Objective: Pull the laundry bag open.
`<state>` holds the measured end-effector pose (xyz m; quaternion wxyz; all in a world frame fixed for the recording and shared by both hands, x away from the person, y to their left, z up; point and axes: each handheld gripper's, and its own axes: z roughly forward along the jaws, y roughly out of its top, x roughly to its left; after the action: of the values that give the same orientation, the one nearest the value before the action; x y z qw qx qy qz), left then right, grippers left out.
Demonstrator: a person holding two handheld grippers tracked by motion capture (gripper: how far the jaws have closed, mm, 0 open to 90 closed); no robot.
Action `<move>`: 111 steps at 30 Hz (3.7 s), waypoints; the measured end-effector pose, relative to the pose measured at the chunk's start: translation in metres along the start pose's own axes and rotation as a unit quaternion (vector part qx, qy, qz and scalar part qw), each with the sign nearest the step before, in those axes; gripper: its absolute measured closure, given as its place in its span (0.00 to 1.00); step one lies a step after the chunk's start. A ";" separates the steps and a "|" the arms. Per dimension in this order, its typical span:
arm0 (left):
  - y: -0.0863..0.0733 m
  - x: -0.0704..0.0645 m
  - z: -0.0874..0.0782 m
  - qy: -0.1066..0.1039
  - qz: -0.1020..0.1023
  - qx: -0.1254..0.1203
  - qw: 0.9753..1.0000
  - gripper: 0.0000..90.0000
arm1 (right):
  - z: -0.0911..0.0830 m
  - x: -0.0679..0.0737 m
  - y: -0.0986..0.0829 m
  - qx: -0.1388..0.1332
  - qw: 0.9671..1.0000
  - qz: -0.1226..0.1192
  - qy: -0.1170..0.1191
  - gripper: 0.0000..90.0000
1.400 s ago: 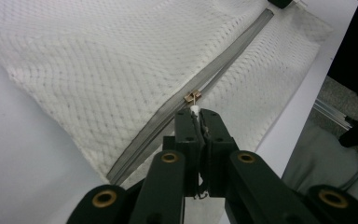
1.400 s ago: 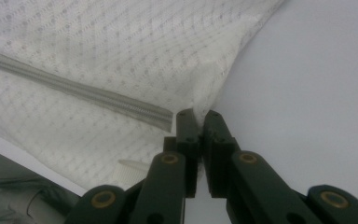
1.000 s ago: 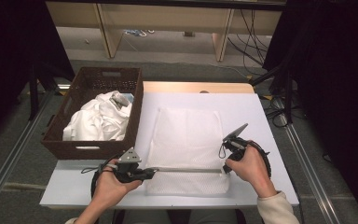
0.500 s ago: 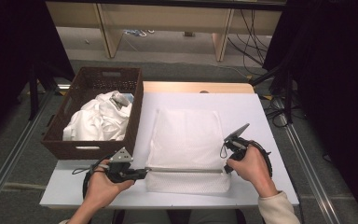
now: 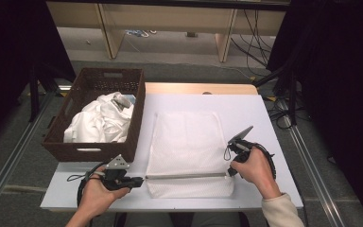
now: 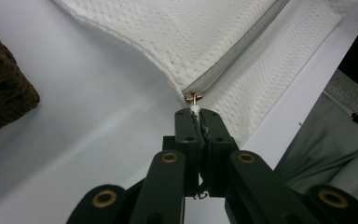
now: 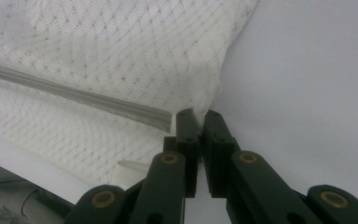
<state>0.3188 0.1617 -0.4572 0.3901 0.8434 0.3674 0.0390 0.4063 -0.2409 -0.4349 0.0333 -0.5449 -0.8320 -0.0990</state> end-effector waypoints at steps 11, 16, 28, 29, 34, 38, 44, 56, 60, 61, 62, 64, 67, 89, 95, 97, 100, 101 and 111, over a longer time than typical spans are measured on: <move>0.005 -0.003 0.019 0.031 0.037 0.050 0.998 0.96 | 0.010 0.010 0.000 0.037 0.999 -0.009 -0.035 0.84; 0.006 -0.006 0.025 0.039 0.059 0.075 0.995 0.96 | 0.001 0.015 -0.002 0.018 0.999 -0.011 -0.029 0.73; 0.011 -0.017 0.033 0.044 0.076 0.058 0.994 0.86 | -0.012 0.021 -0.005 -0.034 0.999 -0.031 -0.030 0.70; 0.011 -0.018 0.033 0.039 0.070 0.054 0.995 0.86 | -0.012 0.021 -0.005 -0.034 0.999 -0.031 -0.030 0.70; 0.016 -0.025 0.034 0.017 0.059 0.027 0.998 0.81 | -0.016 0.024 -0.006 -0.022 0.999 -0.017 -0.023 0.70; 0.019 -0.025 0.037 0.003 0.050 0.009 0.999 0.83 | -0.017 0.024 -0.006 -0.029 0.999 -0.018 -0.020 0.70; 0.018 -0.014 0.022 0.043 0.048 -0.008 0.998 0.96 | -0.017 0.025 -0.006 -0.028 0.999 -0.008 -0.020 0.71; 0.005 0.008 0.038 0.079 0.057 0.007 0.995 0.99 | -0.016 0.025 -0.005 -0.022 0.999 -0.025 -0.023 0.71; 0.008 0.009 0.042 0.080 0.064 0.008 0.995 0.99 | -0.015 0.024 -0.004 -0.019 0.999 -0.033 -0.027 0.71; 0.009 0.009 0.044 0.080 0.068 0.010 0.994 0.99 | -0.015 0.024 -0.004 -0.019 0.999 -0.033 -0.027 0.71; 0.009 0.009 0.046 0.080 0.066 0.013 0.994 0.99 | -0.015 0.024 -0.004 -0.020 0.999 -0.034 -0.026 0.71; 0.008 0.008 0.048 0.078 0.070 0.020 0.994 0.99 | -0.015 0.024 -0.005 -0.019 0.999 -0.036 -0.019 0.71; 0.006 0.005 0.046 0.076 0.070 0.022 0.994 0.99 | -0.015 0.022 -0.005 -0.030 0.998 -0.042 -0.023 0.71; 0.001 -0.030 0.041 0.039 0.089 0.009 0.995 0.96 | -0.012 0.030 -0.005 -0.026 0.999 -0.029 -0.019 0.71; -0.002 -0.024 0.049 0.050 0.078 0.001 0.996 0.95 | -0.012 0.032 -0.005 -0.022 0.998 -0.049 -0.018 0.70; -0.002 -0.025 0.053 0.052 0.074 0.001 0.996 0.94 | -0.012 0.037 -0.004 -0.025 0.999 -0.039 -0.018 0.70; 0.005 -0.032 0.055 0.053 0.084 -0.005 0.995 0.93 | -0.009 0.037 -0.004 -0.027 0.998 -0.054 -0.021 0.70; 0.005 -0.032 0.055 0.053 0.084 -0.005 0.995 0.92 | -0.009 0.037 -0.004 -0.027 0.998 -0.054 -0.021 0.70; 0.009 -0.029 0.066 0.056 0.081 0.003 0.995 0.93 | -0.008 0.042 -0.004 -0.026 0.998 -0.062 -0.020 0.70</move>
<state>0.3268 0.0972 -0.4903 0.3617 0.8681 0.3195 0.1166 0.3857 -0.2063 -0.4209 -0.0037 -0.4946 -0.8619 -0.1118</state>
